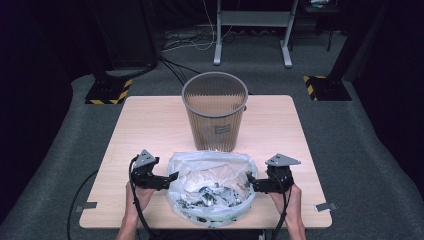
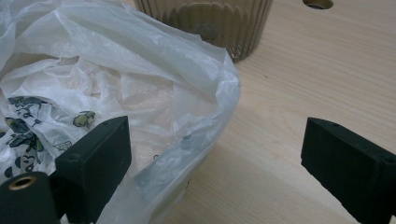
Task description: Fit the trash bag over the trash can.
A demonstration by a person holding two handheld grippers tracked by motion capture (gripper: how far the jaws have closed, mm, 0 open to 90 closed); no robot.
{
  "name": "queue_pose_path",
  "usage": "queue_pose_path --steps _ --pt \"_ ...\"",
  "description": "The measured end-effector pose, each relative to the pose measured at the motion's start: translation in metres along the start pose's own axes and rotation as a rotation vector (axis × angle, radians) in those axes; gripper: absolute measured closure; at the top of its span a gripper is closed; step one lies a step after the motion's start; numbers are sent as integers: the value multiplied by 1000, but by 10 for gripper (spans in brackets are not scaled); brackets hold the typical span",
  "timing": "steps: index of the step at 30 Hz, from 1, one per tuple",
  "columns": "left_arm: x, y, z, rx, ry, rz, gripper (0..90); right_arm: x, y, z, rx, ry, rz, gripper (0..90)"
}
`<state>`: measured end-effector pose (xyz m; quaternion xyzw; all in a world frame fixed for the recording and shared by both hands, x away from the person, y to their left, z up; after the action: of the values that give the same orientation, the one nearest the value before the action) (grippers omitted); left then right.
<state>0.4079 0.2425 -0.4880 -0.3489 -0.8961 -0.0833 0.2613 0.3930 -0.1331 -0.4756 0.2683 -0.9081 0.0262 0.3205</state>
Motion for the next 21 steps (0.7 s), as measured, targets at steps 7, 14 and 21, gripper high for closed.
queue_pose_path --steps 7,14,21 --pt "-12 -3 7 6 27 25 0 -8 2 7 -6 16 -17 91" --pt "-21 -6 12 20 41 50 0 -14 3 16 -30 30 -34 97" --pt "-27 -9 21 40 63 72 0 -18 3 24 -55 38 -46 90"
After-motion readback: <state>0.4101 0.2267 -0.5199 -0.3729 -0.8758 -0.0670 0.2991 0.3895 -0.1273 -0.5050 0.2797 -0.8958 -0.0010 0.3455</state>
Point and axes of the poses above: each handheld gripper's, and its own axes: x roughly backward along the jaws, z roughly out of its underside, y roughly to its left, the point moved 4 cm from there along -x, roughly forward along the jaws, and after that the axes turned 6 degrees about -x, right-handed, at the moved point
